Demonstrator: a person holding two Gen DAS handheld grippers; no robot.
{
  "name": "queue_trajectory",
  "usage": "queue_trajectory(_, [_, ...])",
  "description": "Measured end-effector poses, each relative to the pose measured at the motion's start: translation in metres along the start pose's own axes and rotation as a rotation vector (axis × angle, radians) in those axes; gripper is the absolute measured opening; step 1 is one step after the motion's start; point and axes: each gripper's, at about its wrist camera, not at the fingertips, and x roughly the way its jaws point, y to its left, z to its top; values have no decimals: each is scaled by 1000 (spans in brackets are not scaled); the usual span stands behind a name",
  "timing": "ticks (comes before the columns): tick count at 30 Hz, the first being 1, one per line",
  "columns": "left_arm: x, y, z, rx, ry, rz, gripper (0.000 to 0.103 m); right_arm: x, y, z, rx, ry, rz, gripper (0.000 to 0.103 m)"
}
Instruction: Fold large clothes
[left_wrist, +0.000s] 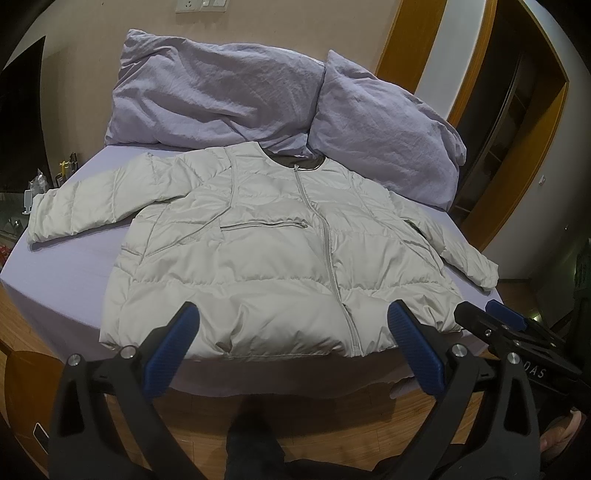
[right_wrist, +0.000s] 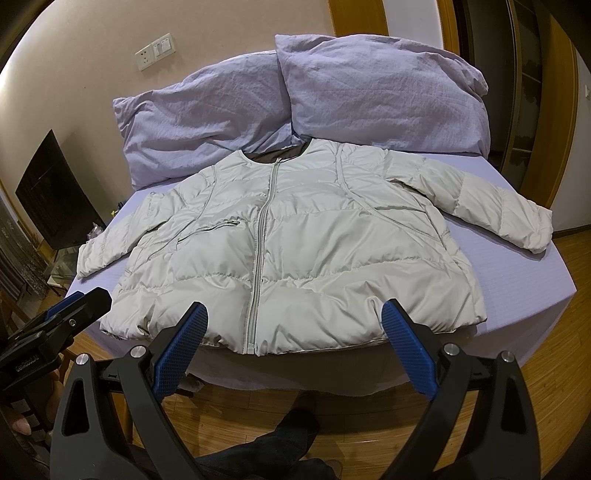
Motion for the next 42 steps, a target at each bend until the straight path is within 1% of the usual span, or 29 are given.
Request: queue_trajectory(42, [-1,-1,1,2,4,0,101,3,-1,-1,2,1,3,97])
